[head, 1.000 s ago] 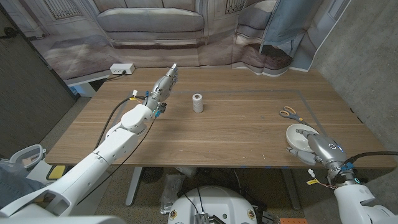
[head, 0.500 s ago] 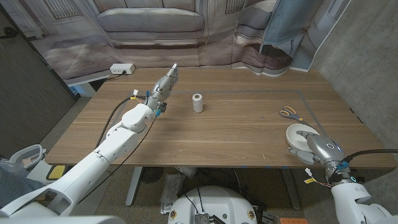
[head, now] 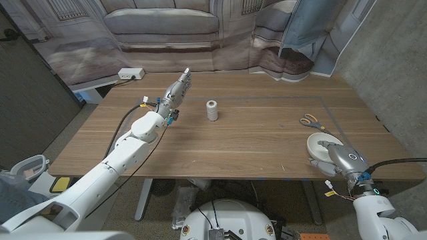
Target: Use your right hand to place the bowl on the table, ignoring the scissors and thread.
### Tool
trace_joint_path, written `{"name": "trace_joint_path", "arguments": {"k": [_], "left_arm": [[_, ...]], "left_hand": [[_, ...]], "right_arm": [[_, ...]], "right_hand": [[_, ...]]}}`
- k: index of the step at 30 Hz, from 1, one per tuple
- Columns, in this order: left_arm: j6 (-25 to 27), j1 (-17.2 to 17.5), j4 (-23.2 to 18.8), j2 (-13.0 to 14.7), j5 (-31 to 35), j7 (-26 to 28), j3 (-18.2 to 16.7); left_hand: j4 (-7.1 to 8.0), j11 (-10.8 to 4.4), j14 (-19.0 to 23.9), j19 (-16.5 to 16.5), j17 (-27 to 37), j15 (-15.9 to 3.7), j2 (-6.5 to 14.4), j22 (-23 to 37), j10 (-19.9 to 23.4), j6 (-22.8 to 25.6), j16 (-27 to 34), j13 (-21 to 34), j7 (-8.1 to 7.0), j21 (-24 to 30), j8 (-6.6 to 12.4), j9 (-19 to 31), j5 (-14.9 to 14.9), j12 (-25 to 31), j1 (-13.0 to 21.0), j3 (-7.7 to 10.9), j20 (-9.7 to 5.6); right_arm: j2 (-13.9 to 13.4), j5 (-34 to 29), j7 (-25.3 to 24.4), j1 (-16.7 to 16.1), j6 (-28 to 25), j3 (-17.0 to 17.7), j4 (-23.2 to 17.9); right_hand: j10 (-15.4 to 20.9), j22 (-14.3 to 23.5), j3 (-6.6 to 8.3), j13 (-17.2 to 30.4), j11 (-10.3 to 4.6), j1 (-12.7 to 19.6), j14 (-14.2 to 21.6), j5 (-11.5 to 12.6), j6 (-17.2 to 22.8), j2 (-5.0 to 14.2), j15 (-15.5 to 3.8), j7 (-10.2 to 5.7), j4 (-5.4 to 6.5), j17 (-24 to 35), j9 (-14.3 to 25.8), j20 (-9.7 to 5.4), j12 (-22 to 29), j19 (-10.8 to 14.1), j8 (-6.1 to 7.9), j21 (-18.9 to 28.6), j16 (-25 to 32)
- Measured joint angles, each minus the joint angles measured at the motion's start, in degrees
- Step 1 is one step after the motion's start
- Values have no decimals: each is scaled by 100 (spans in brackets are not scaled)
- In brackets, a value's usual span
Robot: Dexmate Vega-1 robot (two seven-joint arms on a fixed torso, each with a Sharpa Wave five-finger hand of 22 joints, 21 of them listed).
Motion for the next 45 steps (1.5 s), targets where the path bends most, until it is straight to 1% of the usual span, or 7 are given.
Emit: {"name": "trace_joint_path", "arguments": {"k": [5,7,9,14,26,38,45], "left_arm": [[-18,22,0,0,-2,4,-7],[-21,37,-9,2,-2,15,-15],[-22,47,-25,7,-2,23,-22],[-23,73,-68,21,-3,52,-32],[-23,127,-147,38,2,89,-42],[56,183,-288,92,22,150,-57],[100,200,-337,107,24,159,-57]], "left_hand": [[0,0,0,0,0,0,25,0,0,0,0,0,0,0,0,0,0,0,-25,0,0],[0,0,0,0,0,0,25,0,0,0,0,0,0,0,0,0,0,0,-25,0,0],[0,0,0,0,0,0,25,0,0,0,0,0,0,0,0,0,0,0,-25,0,0],[24,0,0,0,0,0,25,0,0,0,0,0,1,0,0,0,0,0,-25,-24,0],[24,0,0,0,0,0,24,0,0,-1,0,0,1,0,0,0,0,0,-24,-24,0],[23,0,0,0,0,0,46,0,0,-1,0,0,1,0,0,0,0,0,-46,-71,0],[34,0,0,0,0,0,46,0,0,-1,0,0,1,0,0,0,0,0,-46,-81,0]], "right_arm": [[-82,26,-67,37,-91,-73,32],[-124,38,-96,59,-120,-114,52],[-152,51,-131,74,-147,-140,69],[-231,83,-211,124,-217,-226,134],[-401,226,-471,211,-390,-378,296],[-547,457,-699,242,-480,-447,455],[-644,585,-861,256,-500,-486,536]], "right_hand": [[123,0,-17,0,1,23,123,0,111,23,0,-29,17,0,0,-1,0,82,21,26,19],[163,0,-17,0,-21,24,152,0,143,24,-11,0,17,-1,0,5,0,120,21,45,44],[209,0,-17,0,-5,53,203,0,186,53,-1,-42,17,0,0,-12,22,155,42,45,44],[256,0,-17,0,-53,53,265,0,247,53,-1,-41,17,-1,0,-9,44,217,42,45,45],[367,27,8,0,-103,75,376,0,325,75,-31,-120,40,3,0,-11,44,256,41,45,44],[475,27,-16,0,-209,75,523,0,419,75,-52,-214,64,28,0,-21,44,370,41,78,88],[629,26,-16,14,-363,98,716,-39,558,147,-62,-327,63,32,0,-44,88,473,41,122,121]]}}
